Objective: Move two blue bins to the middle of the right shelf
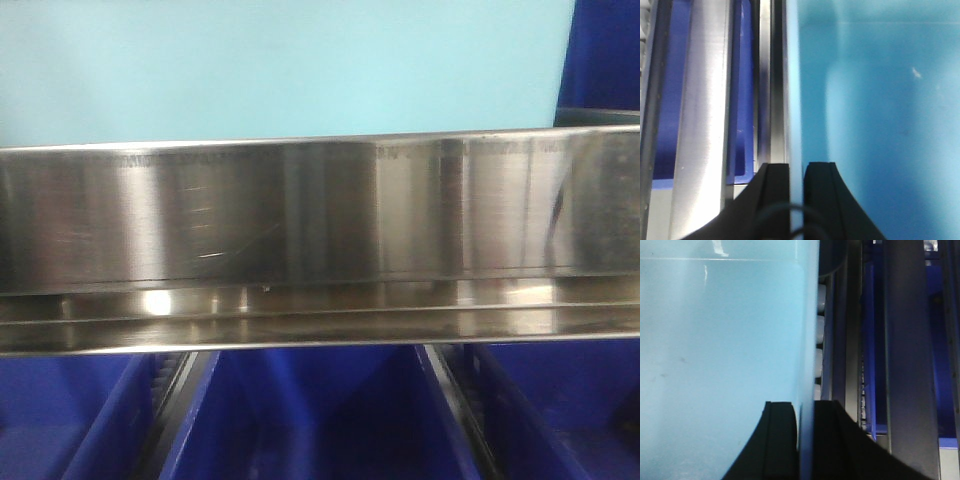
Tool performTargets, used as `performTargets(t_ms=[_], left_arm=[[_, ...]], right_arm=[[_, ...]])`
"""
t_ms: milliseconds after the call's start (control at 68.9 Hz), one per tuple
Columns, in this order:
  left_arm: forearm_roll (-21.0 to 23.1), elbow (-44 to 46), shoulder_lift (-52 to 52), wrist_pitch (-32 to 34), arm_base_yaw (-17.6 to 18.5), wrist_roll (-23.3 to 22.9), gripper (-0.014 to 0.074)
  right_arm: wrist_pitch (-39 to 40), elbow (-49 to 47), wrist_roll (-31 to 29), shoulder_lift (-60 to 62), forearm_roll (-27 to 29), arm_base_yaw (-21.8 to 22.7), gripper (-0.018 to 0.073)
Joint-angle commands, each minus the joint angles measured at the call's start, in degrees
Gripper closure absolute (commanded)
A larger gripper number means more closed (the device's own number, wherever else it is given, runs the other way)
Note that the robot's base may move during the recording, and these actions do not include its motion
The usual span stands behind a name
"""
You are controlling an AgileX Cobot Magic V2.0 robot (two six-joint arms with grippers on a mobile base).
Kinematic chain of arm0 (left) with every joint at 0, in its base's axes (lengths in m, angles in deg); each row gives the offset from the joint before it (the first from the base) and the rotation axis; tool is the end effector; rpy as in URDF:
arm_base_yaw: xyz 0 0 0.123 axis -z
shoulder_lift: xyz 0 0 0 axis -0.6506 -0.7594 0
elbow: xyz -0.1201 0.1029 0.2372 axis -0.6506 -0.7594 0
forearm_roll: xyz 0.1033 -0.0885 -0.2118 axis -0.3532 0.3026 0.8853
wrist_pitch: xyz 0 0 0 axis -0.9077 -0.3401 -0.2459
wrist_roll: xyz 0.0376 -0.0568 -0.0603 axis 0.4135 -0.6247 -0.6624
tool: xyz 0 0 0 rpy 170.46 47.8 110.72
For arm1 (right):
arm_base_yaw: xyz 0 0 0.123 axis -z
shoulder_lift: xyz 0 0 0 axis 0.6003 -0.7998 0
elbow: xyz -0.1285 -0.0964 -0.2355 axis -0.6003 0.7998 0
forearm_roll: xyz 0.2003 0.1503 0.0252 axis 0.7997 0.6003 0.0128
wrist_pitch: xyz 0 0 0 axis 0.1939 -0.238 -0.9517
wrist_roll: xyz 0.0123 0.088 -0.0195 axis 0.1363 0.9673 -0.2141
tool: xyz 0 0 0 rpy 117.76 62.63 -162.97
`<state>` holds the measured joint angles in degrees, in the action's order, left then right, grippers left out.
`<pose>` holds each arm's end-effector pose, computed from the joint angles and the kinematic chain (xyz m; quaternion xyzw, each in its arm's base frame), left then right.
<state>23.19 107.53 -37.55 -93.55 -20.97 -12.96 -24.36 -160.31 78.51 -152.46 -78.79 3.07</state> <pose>0.2925 -0.0904 0.3826 -0.0258 0.9692 -0.0153 0.2443 0.2715 0.1699 0.3852 -0.0702 0.9670 0.0690 0.2352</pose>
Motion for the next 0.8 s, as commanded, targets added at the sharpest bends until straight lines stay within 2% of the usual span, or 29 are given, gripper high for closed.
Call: performTargets(t_ms=[0, 784], left_arm=[[1.4, -0.1, -0.1, 0.7, 0.0, 0.1, 0.0707], [1.5, 1.6, 0.2, 0.7, 0.0, 0.1, 0.0707]], right_arm=[[1.0, -0.1, -0.1, 0.1, 0.4, 0.1, 0.0721], [1.0, -2.2, 0.5, 0.1, 0.1, 0.1, 0.0721]])
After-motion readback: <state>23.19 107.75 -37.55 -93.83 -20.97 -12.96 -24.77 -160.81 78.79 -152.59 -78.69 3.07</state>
